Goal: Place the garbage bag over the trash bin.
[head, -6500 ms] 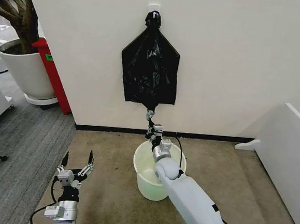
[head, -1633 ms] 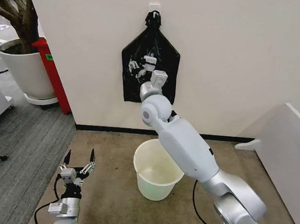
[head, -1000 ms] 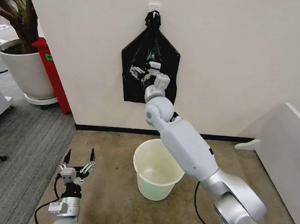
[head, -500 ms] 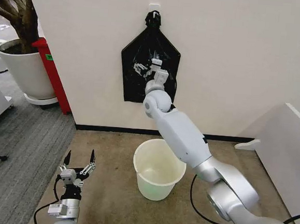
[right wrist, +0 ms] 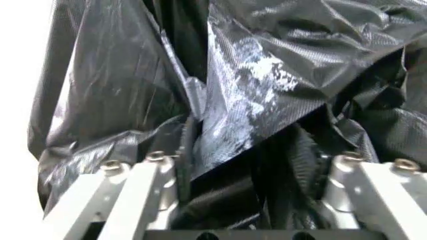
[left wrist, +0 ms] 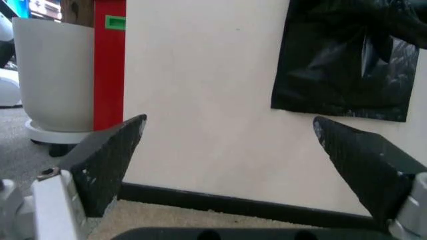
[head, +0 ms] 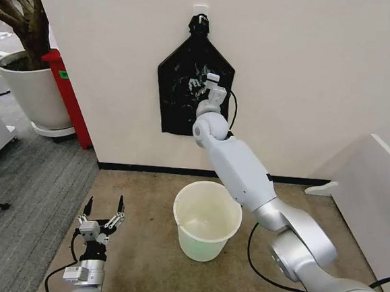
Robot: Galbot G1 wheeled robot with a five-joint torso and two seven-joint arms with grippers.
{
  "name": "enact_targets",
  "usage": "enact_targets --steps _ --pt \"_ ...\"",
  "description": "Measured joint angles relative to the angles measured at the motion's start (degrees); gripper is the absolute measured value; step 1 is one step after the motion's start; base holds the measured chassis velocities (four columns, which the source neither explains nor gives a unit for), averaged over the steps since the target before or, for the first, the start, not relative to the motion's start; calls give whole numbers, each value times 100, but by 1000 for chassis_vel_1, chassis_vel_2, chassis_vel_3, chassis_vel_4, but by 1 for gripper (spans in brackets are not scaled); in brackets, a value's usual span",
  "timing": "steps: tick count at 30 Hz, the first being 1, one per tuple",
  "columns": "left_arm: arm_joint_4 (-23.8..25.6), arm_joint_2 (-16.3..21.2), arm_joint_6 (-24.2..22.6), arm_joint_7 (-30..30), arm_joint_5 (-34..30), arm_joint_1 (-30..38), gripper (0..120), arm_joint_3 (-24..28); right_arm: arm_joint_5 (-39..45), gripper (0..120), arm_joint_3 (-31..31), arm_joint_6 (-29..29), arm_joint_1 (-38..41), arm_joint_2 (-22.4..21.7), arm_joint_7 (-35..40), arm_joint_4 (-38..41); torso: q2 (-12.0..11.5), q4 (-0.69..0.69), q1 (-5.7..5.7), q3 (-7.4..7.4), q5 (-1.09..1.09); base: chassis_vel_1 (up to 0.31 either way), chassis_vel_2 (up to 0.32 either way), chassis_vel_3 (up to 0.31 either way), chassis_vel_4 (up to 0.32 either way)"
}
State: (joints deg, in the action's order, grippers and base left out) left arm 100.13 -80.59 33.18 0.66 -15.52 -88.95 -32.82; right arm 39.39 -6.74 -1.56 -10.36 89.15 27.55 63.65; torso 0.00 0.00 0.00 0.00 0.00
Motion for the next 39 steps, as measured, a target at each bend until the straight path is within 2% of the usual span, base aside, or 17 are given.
enact_targets --steps 5,6,11,22,31,39 --pt "-20 12 0 4 -7 24 99 -6 -33 19 -9 37 -70 -31 -12 94 0 0 0 0 0 0 0 0 0" --pt "-20 12 0 4 -7 24 99 -6 -33 19 -9 37 -70 -31 -12 94 0 0 0 0 0 0 0 0 0" --pt "-52 -23 0 4 -8 42 99 6 -41 0 -36 39 -184 -99 -2 347 0 0 0 0 0 0 0 0 0" --pt "-64 -12 0 6 -9 56 99 6 -260 0 -167 3 -564 -252 41 1067 0 0 0 0 1 0 0 0 0" --pt "-40 28 -4 11 -15 87 99 8 -538 0 -306 -82 -1139 -493 29 2200 0 0 0 -1 0 0 0 0 0" --pt "-10 58 -30 21 -30 100 99 16 -623 0 -296 -18 -1233 -464 5 2600 0 2 0 0 0 0 0 0 0"
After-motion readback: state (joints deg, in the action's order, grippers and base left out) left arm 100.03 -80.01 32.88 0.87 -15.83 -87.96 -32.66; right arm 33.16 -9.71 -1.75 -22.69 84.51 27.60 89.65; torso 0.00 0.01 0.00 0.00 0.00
